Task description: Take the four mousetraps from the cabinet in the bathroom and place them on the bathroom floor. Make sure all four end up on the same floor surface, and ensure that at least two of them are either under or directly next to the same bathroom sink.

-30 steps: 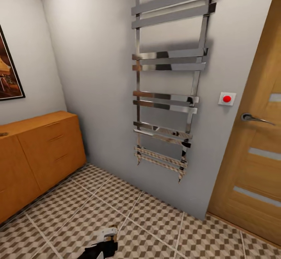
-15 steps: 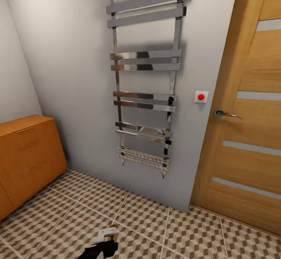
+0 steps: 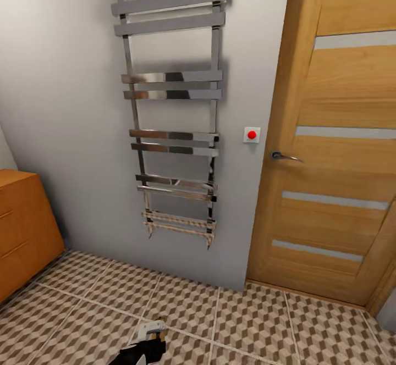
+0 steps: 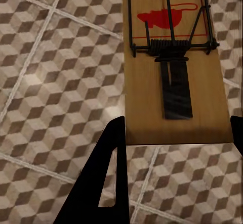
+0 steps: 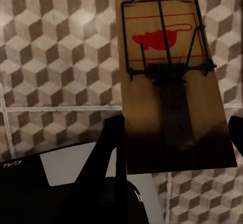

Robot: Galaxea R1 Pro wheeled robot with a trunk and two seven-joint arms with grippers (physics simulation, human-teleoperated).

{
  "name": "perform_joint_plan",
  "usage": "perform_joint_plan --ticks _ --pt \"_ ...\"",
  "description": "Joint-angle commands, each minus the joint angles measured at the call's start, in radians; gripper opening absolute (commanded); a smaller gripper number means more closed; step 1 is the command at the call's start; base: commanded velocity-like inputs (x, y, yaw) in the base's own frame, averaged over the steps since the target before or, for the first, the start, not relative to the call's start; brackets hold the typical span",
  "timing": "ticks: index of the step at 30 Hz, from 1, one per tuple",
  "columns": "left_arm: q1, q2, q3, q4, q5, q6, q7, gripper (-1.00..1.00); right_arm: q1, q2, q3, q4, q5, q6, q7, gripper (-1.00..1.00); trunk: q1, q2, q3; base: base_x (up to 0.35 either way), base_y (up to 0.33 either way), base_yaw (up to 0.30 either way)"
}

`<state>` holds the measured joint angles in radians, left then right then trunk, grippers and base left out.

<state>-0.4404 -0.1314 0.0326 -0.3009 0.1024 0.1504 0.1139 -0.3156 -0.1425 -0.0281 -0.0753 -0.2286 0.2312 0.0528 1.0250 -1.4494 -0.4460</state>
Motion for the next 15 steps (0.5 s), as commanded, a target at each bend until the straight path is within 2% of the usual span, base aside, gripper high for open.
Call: perform_joint_plan --ticks 1,15 --pt "0.0 0.0 0.003 -0.003 0.01 0.006 0.004 -1.0 0.0 0.0 -0.003 -0.001 -0.004 0.005 0.002 -1.0 0.0 -0.001 -0.001 0.0 0.0 -0.292" --pt "0.0 -0.002 0.002 -0.002 0.01 0.006 0.004 -1.0 0.0 -0.001 -0.003 0.0 -0.006 0.005 0.003 -1.0 0.0 -0.001 -0.001 0.0 0.0 -0.292"
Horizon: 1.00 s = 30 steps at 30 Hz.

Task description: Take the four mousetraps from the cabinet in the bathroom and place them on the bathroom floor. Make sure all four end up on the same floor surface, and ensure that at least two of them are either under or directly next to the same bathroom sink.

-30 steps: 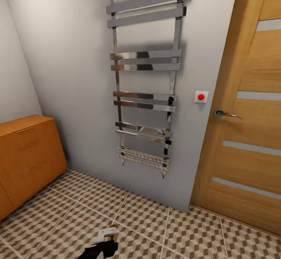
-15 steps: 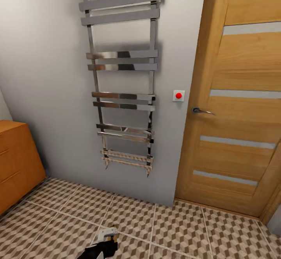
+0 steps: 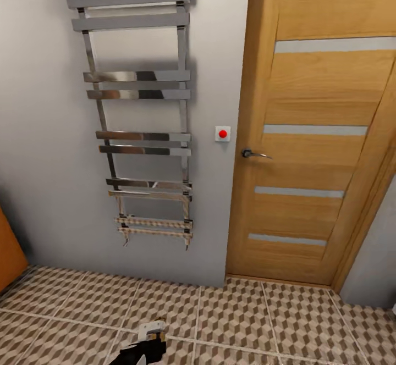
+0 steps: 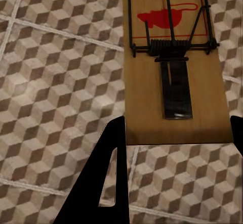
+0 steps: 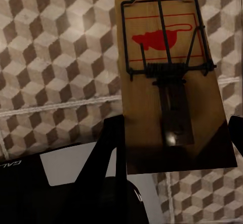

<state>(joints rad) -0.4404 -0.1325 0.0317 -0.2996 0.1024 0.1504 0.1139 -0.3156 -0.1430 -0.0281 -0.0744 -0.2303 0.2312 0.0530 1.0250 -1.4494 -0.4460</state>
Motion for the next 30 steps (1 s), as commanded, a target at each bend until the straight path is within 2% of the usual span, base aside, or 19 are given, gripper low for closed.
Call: perform_joint_plan --ticks 1,30 --pt "0.0 -0.001 0.003 -0.003 0.01 0.006 0.004 -1.0 0.0 -0.001 -0.003 -0.001 -0.004 0.005 0.003 -1.0 0.0 -0.001 -0.001 0.0 0.0 -0.292" --pt "0.0 -0.001 0.004 -0.004 0.009 0.006 0.004 -1.0 0.0 0.0 -0.003 -0.001 -0.004 0.004 0.001 -1.0 0.0 -0.001 -0.001 0.0 0.0 -0.292"
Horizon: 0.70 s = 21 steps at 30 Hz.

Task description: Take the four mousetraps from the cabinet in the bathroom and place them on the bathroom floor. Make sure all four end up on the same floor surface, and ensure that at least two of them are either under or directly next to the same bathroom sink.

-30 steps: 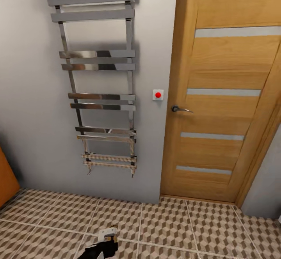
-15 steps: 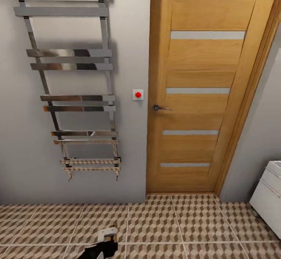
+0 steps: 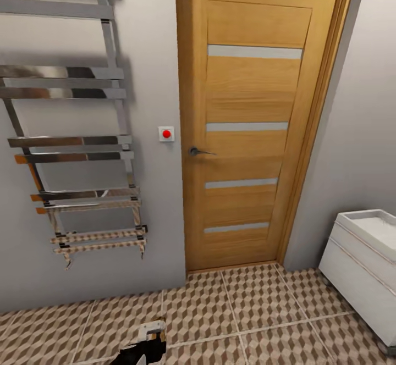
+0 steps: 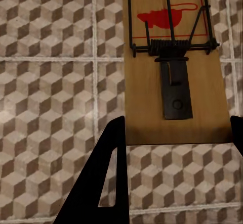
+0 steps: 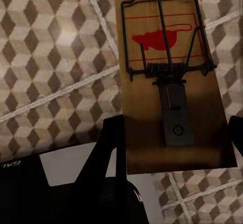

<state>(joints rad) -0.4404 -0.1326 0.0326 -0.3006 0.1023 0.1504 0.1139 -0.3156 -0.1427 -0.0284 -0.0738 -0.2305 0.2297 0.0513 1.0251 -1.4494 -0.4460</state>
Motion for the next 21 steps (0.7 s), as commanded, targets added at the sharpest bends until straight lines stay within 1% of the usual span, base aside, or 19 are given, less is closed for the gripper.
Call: perform_joint_plan --ticks 1,21 --pt "0.0 -0.001 0.003 -0.003 0.009 0.006 0.004 -1.0 0.0 0.0 -0.003 -0.001 -0.004 0.005 0.002 -1.0 0.0 -0.001 -0.001 0.0 0.0 -0.292" --pt "0.0 -0.001 0.003 -0.003 0.01 0.007 0.004 -1.0 0.0 0.002 -0.002 -0.002 -0.003 0.005 0.004 -1.0 0.0 -0.001 -0.001 0.0 0.0 -0.292"
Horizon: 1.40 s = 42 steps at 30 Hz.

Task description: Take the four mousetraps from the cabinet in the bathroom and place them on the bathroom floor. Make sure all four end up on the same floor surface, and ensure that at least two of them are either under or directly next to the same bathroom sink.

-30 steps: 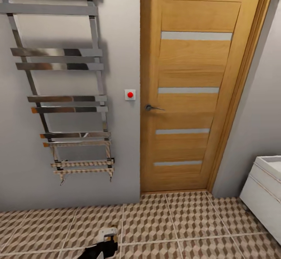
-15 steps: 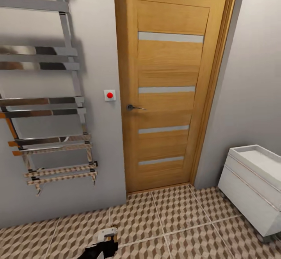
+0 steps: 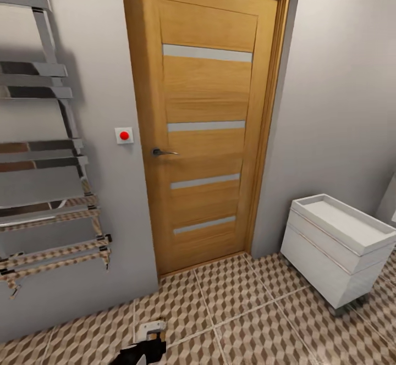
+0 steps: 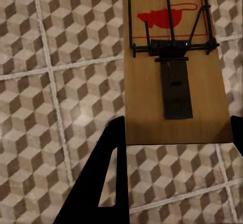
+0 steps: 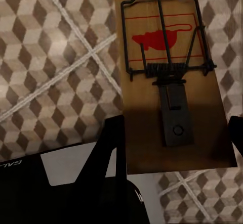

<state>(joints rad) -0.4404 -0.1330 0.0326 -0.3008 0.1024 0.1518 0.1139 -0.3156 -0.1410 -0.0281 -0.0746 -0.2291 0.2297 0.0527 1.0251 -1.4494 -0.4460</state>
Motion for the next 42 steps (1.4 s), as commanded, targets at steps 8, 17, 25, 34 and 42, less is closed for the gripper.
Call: perform_joint_plan --ticks 8,17,25,34,42 --pt "0.0 0.0 0.003 -0.003 0.01 0.006 0.004 -1.0 0.0 -0.002 -0.003 -0.001 -0.004 0.005 0.003 -1.0 0.0 -0.001 -0.001 0.0 0.0 -0.292" --pt "0.0 0.0 0.003 -0.003 0.01 0.005 0.004 -1.0 0.0 -0.002 -0.004 -0.001 -0.004 0.005 0.003 -1.0 0.0 -0.001 -0.001 0.0 0.0 -0.292" --pt "0.0 0.0 0.004 -0.003 0.009 0.005 0.004 -1.0 0.0 -0.005 -0.004 -0.001 -0.006 0.005 0.003 -1.0 0.0 -0.001 -0.001 0.0 0.0 -0.292" --pt "0.0 0.0 0.004 -0.003 0.009 0.005 0.002 -1.0 0.0 -0.005 -0.004 -0.001 -0.004 0.005 0.003 -1.0 0.0 -0.001 0.0 0.0 0.0 -0.292" --pt "0.0 0.0 0.003 -0.003 0.008 0.006 0.0 -1.0 0.0 -0.005 -0.004 -0.001 -0.004 0.005 0.003 -1.0 0.0 -0.001 0.002 0.0 0.0 -0.292"
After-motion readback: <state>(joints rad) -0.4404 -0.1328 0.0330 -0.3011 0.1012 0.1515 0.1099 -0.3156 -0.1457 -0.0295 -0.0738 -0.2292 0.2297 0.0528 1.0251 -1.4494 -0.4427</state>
